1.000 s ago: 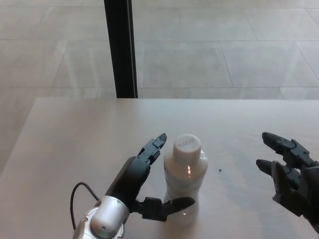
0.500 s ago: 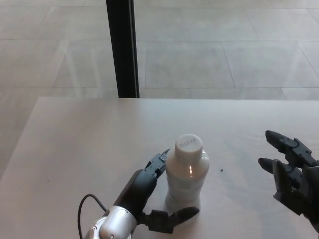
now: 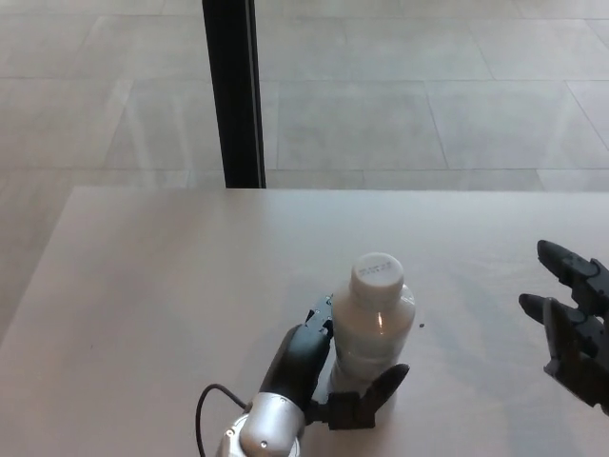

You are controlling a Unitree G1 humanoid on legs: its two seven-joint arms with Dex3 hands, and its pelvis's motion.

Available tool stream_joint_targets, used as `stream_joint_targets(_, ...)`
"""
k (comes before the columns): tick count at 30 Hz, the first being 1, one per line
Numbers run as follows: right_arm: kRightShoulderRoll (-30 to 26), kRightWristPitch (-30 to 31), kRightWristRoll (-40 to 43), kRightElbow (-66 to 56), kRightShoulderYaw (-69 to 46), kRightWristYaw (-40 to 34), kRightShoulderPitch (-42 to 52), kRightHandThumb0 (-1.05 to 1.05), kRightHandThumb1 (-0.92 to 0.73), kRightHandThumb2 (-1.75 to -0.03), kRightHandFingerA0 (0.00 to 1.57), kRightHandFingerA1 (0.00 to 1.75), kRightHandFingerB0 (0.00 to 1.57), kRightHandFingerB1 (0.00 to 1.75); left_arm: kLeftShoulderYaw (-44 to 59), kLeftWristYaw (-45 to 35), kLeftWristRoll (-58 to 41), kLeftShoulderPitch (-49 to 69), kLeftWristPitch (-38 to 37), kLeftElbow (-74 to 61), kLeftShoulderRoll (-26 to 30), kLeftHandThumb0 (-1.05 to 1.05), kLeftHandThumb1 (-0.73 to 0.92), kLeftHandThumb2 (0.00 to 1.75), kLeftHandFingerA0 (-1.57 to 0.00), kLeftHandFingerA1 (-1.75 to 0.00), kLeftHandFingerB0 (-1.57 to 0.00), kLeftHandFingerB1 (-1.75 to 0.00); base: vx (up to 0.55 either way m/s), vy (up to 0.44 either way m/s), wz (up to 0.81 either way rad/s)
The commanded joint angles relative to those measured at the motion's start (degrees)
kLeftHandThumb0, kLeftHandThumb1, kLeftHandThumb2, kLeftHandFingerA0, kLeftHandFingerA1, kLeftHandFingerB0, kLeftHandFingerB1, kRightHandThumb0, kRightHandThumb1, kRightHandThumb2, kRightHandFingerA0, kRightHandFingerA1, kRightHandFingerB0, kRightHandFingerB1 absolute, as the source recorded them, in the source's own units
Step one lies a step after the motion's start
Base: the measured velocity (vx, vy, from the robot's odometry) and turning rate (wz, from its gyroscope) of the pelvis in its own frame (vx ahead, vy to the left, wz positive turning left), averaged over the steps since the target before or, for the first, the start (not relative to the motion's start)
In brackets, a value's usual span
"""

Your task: The robot uses its left hand to to lift the bottle kept on the middle of the desk and tilts it towards its right hand. It then uses its right hand to rotate its cap to open it and places the bottle and cap back on the desk

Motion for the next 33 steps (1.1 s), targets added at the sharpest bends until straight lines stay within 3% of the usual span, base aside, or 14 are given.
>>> stream_joint_targets(1, -0.05, 0.12, -0.15, -0.45, -0.81, -1.17, -0.14, -0.72, -0.92, -0.69, 0.27, 0.52, 0.2, 0.29, 0.49, 13.4, 1.01, 2.07, -0.16, 3.74, -11.26, -0.89, 0.49, 0.86, -0.22, -0.64, 0.0, 0.0, 0.0, 0.0, 0.0)
stream_joint_targets(6, 0.29, -0.3, -0.47, -0.38, -1.06, -2.08, -0.62, -0.71, -0.73, -1.02, 0.26, 0.58, 0.16, 0.43, -1.7, 22.0, 4.73, -0.88, -0.42, 9.82, -13.41, -0.72, 0.49, 0.79, -0.59, -0.88, 0.0, -0.02, 0.0, 0.0, 0.0)
stream_joint_targets(10, 1.08, -0.62, -0.6, -1.46, -1.96, -3.79, -0.4, -0.66, -0.72, -1.01, 0.32, 0.6, 0.2, 0.45, -5.39, 25.33, 7.09, -2.0, -2.8, 14.46, -13.15, -0.26, 0.6, 0.65, -0.83, -1.1, -0.07, -0.31, 0.0, 0.0, 0.0)
stream_joint_targets(11, 1.2, 0.24, -0.46, -2.17, -2.19, -4.11, -0.36, -0.63, -0.9, -0.67, 0.37, 0.56, 0.27, 0.32, -5.99, 25.93, 7.21, -2.12, -3.9, 15.39, -13.08, -0.1, 0.71, 0.68, -0.9, -1.26, -0.11, -0.44, 0.0, 0.0, 0.0)
stream_joint_targets(14, 2.11, 0.97, -0.39, -3.21, -3.57, -6.12, -0.26, -0.55, -0.88, -0.66, 0.47, 0.61, 0.33, 0.33, -6.22, 25.88, 5.88, -3.11, -4.05, 17.53, -13.72, 0.0, 0.91, 0.8, -0.82, -1.74, -0.76, -0.76, 0.0, 0.0, 0.0)
stream_joint_targets(15, 2.27, 0.24, -0.45, -2.62, -4.3, -6.76, -0.39, -0.54, -0.87, -0.66, 0.56, 0.67, 0.36, 0.34, -6.76, 25.77, 5.9, -3.2, -5.54, 18.07, -13.08, 0.04, 0.74, 1.3, -1.11, -1.21, -1.13, -1.17, 0.0, 0.0, 0.0)
stream_joint_targets(19, 2.47, 0.26, -0.52, -2.55, -5.52, -7.18, -0.24, -0.54, -0.84, -0.65, 0.64, 0.74, 0.39, 0.36, -7.21, 25.81, 4.73, -3.26, -7.88, 18.56, -12.46, 0.03, 0.63, 1.48, -0.98, -1.75, -0.78, -1.75, 0.0, 0.0, 0.0)
stream_joint_targets(20, 2.84, -0.02, -0.8, -3.06, -5.41, -7.26, 0.56, -0.5, -0.81, -0.64, 0.67, 0.82, 0.41, 0.38, -7.46, 25.53, 4.43, -2.46, -8.53, 17.9, -11.76, 0.01, 0.84, 1.43, -1.12, -1.28, -1.01, -1.21, 0.0, 0.0, 0.0)
stream_joint_targets(21, 2.99, -0.77, -0.5, -2.93, -5.24, -6.6, 0.85, -0.47, -0.76, -0.63, 0.73, 0.86, 0.42, 0.38, -7.1, 25.1, 3.87, -2.41, -8.07, 17.4, -11.33, -0.03, 0.65, 1.46, -1.24, -1.75, -0.95, -1.52, 0.0, 0.0, 0.0)
stream_joint_targets(22, 3.0, -0.74, -0.49, -3.44, -4.91, -6.09, 1.19, -0.44, -0.75, -0.62, 0.75, 0.87, 0.42, 0.38, -6.94, 24.8, 3.62, -2.58, -7.71, 17.14, -10.75, -0.02, 0.78, 1.36, -1.05, -1.2, -0.92, -1.13, 0.0, 0.0, 0.0)
stream_joint_targets(25, 2.62, -0.64, 0.14, -4.4, -4.07, -4.36, 1.9, -0.41, -0.57, -0.93, 0.79, 0.88, 0.36, 0.54, -6.25, 23.74, 2.69, -2.81, -6.0, 16.01, -9.79, -0.03, 0.78, 1.36, -1.07, -1.21, -0.94, -1.14, 0.0, 0.0, 0.0)
stream_joint_targets(29, 0.75, -0.93, -0.28, -6.92, -1.45, -1.21, 2.75, -0.38, -0.71, -0.62, 0.76, 0.94, 0.43, 0.42, -4.97, 23.21, 2.42, -2.75, -4.74, 14.43, -8.09, -0.02, 0.79, 1.36, -1.08, -1.22, -0.94, -1.13, 0.0, 0.0, 0.0)
stream_joint_targets(30, -0.27, -2.91, -0.72, -7.27, -0.06, 0.55, 2.97, -0.38, -0.7, -0.6, 0.78, 0.94, 0.45, 0.43, -3.76, 22.26, 1.68, -2.43, -3.36, 13.31, -7.16, -0.01, 0.68, 1.34, -1.04, -1.75, -0.81, -1.51, 0.0, 0.0, 0.0)
stream_joint_targets(33, -0.94, -3.17, -1.81, -8.5, 1.58, 0.36, 3.72, -0.47, -0.64, -0.58, 0.81, 0.94, 0.49, 0.42, -3.99, 21.37, 2.4, -1.88, -1.78, 12.31, -5.99, -0.08, 0.7, 1.22, -0.94, -1.75, -0.63, -1.75, 0.0, 0.0, 0.0)
